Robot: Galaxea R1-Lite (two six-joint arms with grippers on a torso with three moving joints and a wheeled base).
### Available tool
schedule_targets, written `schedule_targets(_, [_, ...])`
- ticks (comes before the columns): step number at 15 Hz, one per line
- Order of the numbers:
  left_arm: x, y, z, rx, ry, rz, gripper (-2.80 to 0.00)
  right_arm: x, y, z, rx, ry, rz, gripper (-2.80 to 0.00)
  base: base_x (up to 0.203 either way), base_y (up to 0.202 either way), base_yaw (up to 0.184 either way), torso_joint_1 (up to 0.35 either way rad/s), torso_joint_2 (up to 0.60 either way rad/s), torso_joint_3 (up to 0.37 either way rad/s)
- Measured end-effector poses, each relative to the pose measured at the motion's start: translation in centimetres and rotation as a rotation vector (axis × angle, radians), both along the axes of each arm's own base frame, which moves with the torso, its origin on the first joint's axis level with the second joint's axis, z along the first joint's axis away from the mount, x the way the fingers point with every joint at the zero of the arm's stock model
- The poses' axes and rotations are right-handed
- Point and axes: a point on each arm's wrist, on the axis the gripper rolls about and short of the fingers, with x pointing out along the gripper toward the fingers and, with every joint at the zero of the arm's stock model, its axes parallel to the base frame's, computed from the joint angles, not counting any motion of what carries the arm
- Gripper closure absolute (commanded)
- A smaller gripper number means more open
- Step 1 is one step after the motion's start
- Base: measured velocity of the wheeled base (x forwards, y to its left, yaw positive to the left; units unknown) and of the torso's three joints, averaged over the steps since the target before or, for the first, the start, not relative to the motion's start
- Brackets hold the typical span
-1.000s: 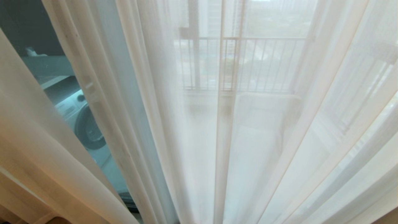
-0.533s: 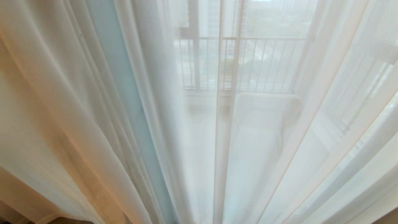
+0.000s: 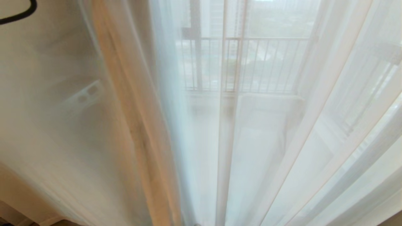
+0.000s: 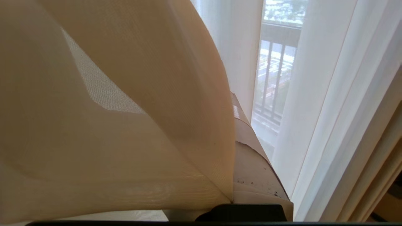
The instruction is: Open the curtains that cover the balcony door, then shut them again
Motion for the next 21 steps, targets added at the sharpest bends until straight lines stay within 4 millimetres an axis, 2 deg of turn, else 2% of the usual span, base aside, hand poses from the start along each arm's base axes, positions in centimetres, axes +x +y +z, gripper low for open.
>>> schedule_targets(5, [1.4, -4.0, 0.7, -0.006, -0.006, -0.09, 0.0, 0.0, 0.0, 0.0, 0.0, 0.0, 0.0, 0.0, 0.0, 0.0, 0.0, 0.0, 0.0, 0.0])
schedule_targets(12, [1.3, -9.5, -0.5, 0.038, 0.014, -0.225, 0.0, 0.0, 0.0, 0.0, 0.0, 0.001, -0.001, 0.0, 0.0, 0.0, 0.0, 0.0, 0.0, 0.0])
schedule_targets(21, [1.0, -14.9, -1.6, 0.052, 0.022, -0.331, 0.0, 0.0, 0.0, 0.0, 0.0, 0.0, 0.0, 0.0, 0.0, 0.0, 0.0, 0.0, 0.0, 0.0])
